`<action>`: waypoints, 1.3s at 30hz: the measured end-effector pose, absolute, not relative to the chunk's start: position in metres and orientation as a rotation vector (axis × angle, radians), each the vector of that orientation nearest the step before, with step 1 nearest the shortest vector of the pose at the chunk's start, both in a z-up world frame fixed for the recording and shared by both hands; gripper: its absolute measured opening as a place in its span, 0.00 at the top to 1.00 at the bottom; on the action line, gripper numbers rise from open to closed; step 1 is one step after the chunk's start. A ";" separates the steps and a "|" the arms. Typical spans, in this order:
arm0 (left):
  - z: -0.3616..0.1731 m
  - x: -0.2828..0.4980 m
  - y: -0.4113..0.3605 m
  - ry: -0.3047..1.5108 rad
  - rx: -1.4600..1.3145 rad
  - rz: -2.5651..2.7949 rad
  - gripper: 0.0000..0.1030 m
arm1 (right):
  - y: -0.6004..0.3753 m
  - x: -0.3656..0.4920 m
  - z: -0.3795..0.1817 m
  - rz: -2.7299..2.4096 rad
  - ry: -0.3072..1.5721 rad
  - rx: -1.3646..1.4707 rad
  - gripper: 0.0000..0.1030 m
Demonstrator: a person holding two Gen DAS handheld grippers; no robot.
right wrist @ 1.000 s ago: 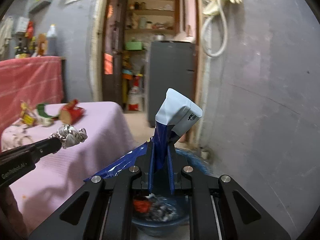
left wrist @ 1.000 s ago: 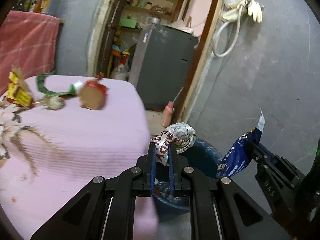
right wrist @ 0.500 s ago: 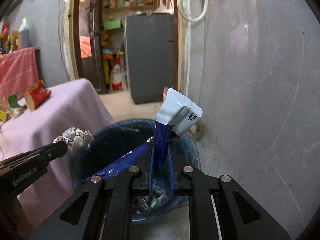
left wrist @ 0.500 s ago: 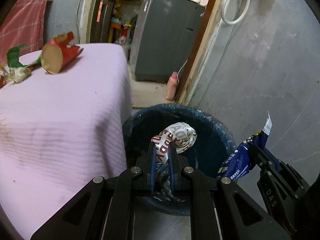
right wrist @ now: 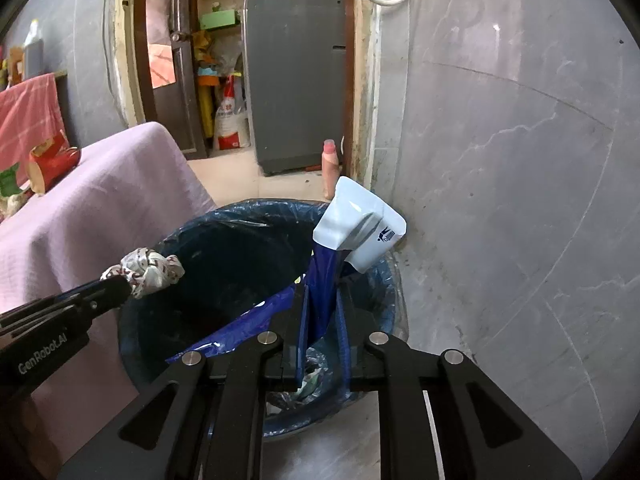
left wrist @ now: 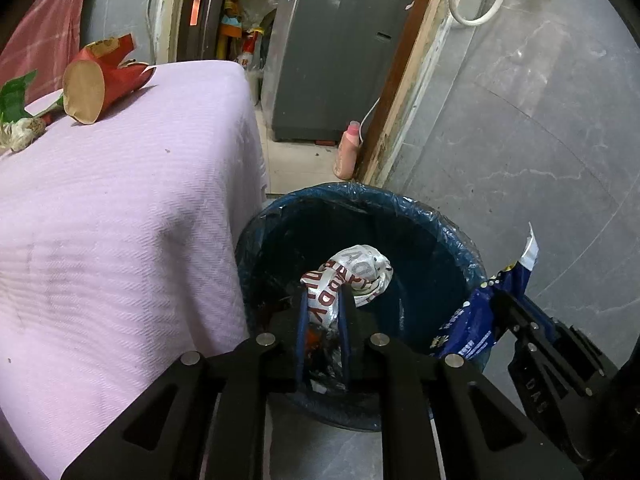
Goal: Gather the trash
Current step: 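Carry both held items over the blue bin and open both tools, then move both open tools back toward the trash on the table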
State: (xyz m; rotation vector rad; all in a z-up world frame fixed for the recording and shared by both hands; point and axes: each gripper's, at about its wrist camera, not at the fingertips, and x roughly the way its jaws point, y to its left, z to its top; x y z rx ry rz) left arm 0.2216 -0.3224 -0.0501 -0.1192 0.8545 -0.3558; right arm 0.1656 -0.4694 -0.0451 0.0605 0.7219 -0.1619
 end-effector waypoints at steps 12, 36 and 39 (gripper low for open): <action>-0.038 0.208 -0.305 0.811 -0.173 -0.384 0.81 | -0.480 0.158 -0.035 -0.131 0.691 0.156 0.75; 0.036 0.181 -0.245 0.478 -0.172 -0.326 0.21 | -0.464 0.123 0.045 -0.116 0.301 0.210 0.22; 0.046 0.174 -0.225 0.419 -0.168 -0.300 0.10 | -0.452 0.125 0.052 -0.100 0.274 0.205 0.17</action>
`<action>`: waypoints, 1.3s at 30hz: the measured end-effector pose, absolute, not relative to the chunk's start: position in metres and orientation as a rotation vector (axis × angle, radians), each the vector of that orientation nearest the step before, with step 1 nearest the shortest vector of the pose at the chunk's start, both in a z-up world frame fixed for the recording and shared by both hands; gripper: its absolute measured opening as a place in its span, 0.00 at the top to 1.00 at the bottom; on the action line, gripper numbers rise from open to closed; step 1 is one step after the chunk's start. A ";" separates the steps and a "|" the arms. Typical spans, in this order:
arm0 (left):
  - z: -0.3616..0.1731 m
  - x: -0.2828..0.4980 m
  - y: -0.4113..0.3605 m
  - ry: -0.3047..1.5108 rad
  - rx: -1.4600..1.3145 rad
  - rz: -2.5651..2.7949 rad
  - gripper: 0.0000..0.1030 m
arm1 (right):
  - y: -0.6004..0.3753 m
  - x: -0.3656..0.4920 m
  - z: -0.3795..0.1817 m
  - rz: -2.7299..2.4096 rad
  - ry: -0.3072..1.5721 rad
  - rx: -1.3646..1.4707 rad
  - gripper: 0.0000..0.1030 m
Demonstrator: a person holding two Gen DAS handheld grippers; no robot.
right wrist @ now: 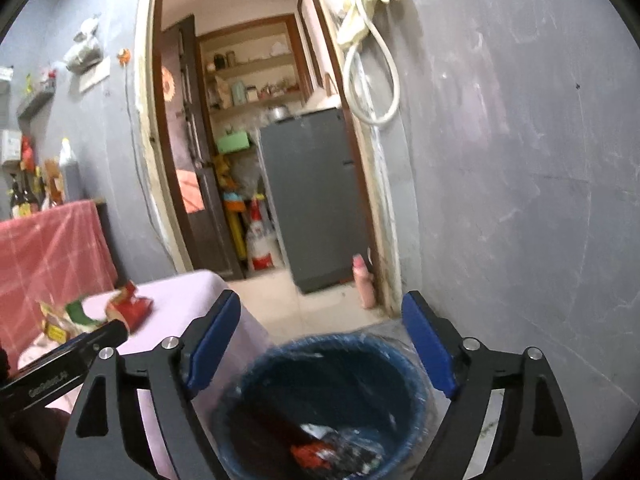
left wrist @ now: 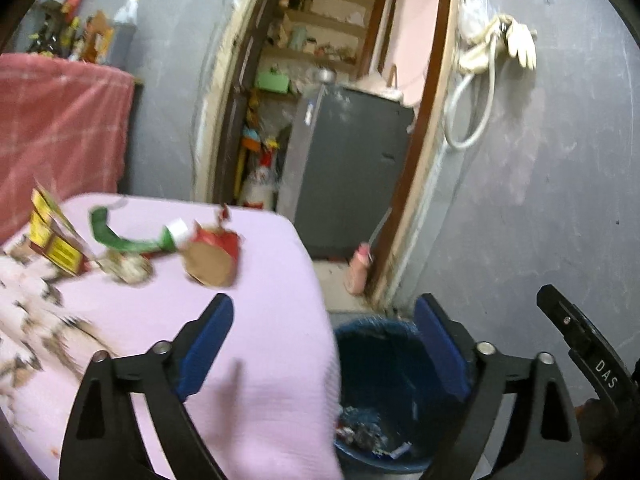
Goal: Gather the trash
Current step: 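Move both open tools back toward the trash on the table, then grasp the yellow carton with the left tool while the right tool grasps the red paper cup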
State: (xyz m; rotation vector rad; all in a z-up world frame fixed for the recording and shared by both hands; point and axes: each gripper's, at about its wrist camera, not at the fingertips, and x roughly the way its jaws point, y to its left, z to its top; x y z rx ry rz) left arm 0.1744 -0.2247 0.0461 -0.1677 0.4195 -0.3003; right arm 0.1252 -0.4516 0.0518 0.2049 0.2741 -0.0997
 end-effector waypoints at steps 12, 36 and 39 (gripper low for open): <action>0.064 0.159 -0.137 0.330 -0.150 -0.192 0.02 | -0.374 0.146 0.079 0.049 0.208 0.165 0.00; 0.034 0.228 0.001 0.542 -0.264 0.070 0.07 | -0.234 0.258 0.069 0.242 0.450 0.013 0.01; 0.031 0.242 -0.001 0.593 -0.266 0.052 0.26 | -0.234 0.270 0.060 0.243 0.497 0.028 0.02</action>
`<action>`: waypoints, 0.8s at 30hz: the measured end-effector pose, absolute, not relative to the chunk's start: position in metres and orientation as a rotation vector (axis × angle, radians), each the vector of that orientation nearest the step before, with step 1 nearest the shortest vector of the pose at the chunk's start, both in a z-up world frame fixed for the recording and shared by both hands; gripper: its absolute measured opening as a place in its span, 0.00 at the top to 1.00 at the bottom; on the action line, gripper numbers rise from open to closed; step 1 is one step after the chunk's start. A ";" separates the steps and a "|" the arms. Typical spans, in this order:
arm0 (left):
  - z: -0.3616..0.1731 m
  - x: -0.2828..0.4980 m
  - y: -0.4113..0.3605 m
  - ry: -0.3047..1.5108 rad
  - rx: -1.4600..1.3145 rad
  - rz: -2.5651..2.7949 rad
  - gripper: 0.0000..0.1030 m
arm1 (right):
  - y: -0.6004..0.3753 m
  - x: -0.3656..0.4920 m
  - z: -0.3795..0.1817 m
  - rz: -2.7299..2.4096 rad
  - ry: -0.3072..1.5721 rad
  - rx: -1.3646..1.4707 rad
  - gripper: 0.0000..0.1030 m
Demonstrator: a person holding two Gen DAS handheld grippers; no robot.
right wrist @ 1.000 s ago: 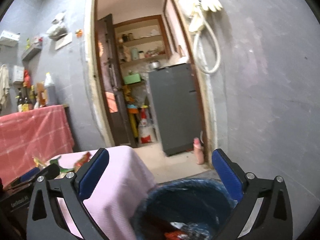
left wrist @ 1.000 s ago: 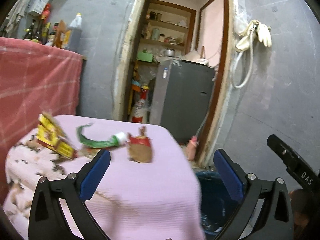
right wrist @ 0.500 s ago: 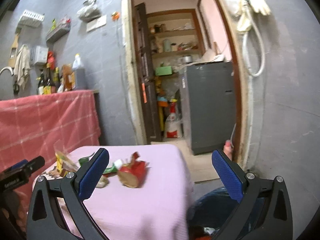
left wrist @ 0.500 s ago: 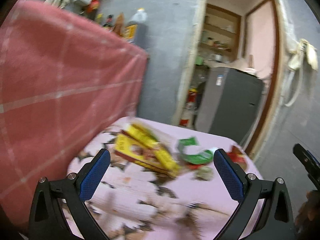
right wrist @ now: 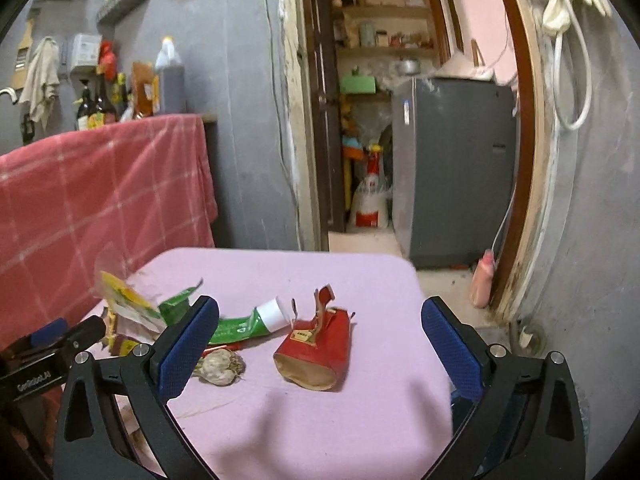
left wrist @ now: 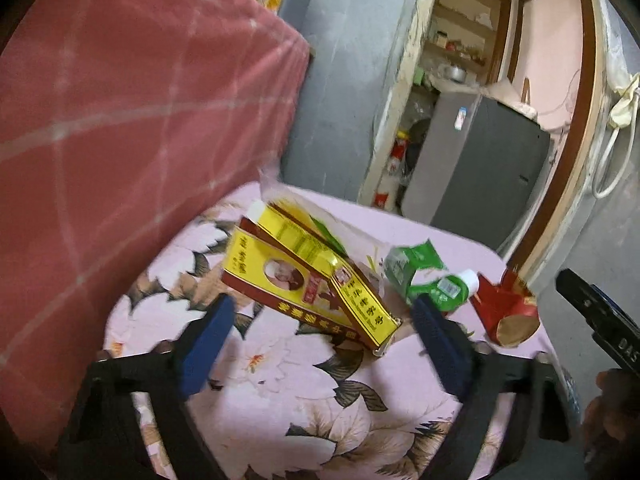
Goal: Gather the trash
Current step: 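Grasp the yellow carton with the left tool while the right tool grasps the red paper cup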
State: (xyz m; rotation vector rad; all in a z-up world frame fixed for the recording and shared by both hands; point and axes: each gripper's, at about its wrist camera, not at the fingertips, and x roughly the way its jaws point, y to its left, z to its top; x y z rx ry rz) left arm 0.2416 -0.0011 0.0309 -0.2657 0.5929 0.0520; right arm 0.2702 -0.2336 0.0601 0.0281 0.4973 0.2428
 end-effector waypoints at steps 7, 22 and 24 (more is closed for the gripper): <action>0.026 0.250 0.004 0.641 -0.326 0.003 0.45 | -0.228 0.297 0.038 0.226 0.633 0.045 0.13; 0.028 0.228 0.030 0.689 -0.385 0.016 0.87 | -0.223 0.304 0.014 0.219 0.735 0.051 0.47; 0.030 0.220 0.029 0.677 -0.366 0.013 0.87 | -0.224 0.302 0.014 0.225 0.731 0.060 0.47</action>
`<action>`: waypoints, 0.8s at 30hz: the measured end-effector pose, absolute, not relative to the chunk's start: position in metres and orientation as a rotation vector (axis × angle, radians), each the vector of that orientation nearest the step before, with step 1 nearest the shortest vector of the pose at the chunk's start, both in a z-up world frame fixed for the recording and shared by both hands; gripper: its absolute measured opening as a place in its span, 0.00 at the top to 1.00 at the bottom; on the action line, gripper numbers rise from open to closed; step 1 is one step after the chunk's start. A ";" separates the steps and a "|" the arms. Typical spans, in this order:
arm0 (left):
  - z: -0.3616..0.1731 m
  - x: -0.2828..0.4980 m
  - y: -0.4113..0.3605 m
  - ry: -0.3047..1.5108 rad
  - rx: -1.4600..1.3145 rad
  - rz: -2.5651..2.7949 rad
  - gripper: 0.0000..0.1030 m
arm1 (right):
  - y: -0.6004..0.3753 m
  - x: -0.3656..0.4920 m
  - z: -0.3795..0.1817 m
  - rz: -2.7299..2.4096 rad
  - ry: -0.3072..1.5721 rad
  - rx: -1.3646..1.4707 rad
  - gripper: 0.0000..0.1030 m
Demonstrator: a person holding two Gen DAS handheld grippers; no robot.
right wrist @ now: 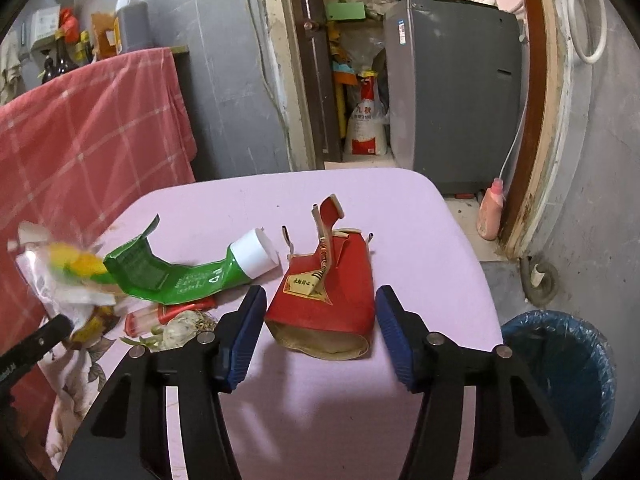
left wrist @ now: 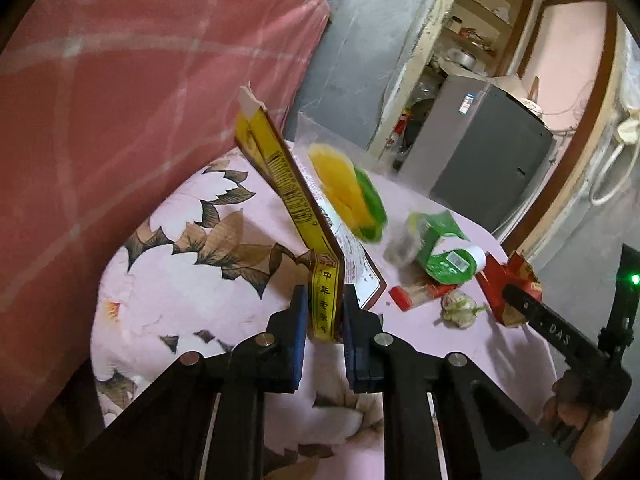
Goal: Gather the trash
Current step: 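Grasp the yellow carton with the left tool while the right tool grasps the red paper cup, then carry both held items over the blue bin and open both tools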
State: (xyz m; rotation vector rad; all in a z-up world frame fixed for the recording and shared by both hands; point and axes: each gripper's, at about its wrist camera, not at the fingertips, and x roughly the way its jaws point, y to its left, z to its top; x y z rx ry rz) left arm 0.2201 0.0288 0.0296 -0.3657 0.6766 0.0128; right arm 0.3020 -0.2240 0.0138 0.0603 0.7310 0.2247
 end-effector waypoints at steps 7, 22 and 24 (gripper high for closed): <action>0.032 0.190 0.015 0.631 -0.308 0.024 0.88 | -0.228 0.282 0.018 0.241 0.701 0.062 0.48; 0.036 0.131 -0.067 0.465 -0.166 -0.032 0.87 | -0.273 0.199 0.037 0.291 0.502 0.078 0.48; 0.037 0.132 -0.079 0.455 -0.155 -0.058 0.87 | -0.280 0.188 0.042 0.276 0.466 0.067 0.48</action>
